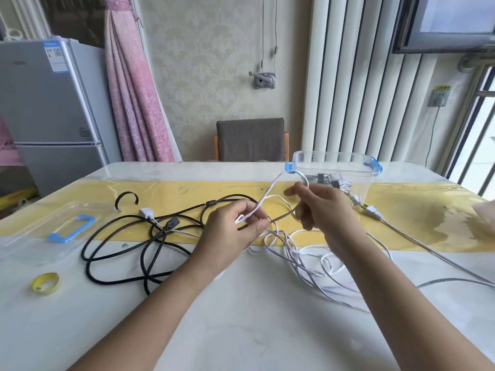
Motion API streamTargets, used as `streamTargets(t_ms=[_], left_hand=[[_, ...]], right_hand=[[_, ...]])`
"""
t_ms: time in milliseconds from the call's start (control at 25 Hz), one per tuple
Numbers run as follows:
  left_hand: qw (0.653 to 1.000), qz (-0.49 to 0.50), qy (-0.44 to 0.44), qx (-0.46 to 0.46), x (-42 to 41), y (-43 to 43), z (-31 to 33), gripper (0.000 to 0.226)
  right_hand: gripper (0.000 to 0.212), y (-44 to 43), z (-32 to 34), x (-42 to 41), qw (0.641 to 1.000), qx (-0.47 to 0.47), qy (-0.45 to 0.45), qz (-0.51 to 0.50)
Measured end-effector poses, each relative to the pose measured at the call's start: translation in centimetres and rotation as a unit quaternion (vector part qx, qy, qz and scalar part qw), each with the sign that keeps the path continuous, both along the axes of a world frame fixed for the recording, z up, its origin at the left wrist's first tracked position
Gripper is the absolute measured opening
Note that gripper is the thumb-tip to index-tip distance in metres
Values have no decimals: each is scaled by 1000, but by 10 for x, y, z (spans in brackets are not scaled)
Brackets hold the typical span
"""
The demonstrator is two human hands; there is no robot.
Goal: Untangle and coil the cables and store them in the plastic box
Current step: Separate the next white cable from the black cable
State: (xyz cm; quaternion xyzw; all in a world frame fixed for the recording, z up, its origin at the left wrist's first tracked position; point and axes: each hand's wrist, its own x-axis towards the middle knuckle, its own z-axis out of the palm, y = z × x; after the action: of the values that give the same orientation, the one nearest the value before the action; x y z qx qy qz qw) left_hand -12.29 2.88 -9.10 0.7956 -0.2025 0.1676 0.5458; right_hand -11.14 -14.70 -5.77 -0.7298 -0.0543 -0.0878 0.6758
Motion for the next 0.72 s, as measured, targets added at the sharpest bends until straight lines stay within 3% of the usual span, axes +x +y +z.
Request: streamTargets(t_ms=[80, 200, 280, 400, 480, 640, 720], left_hand=[[998, -25, 6, -59, -2, -3, 1, 15], [979, -111, 95, -143, -2, -4, 4, 26], [939, -220, 199, -173, -4, -4, 5, 40], [869, -305, 339, -192, -8, -3, 10, 33], [863, -308, 348, -200, -9, -4, 10, 31], [877, -232, 313, -281, -7, -10, 5, 18], [872, -186, 306, -334, -3, -11, 4, 15]], right_hand=[[29, -7, -4, 7, 996, 77, 34, -6], [26, -12, -10, 17, 987, 153, 56, -8], [25, -15, -12, 21, 983, 171, 60, -29], [25, -26, -9, 25, 965, 249, 59, -64], [24, -32, -7, 26, 954, 285, 53, -73], [27, -26, -5, 22, 973, 207, 80, -57], [18, -20, -1, 17, 954, 273, 123, -7]])
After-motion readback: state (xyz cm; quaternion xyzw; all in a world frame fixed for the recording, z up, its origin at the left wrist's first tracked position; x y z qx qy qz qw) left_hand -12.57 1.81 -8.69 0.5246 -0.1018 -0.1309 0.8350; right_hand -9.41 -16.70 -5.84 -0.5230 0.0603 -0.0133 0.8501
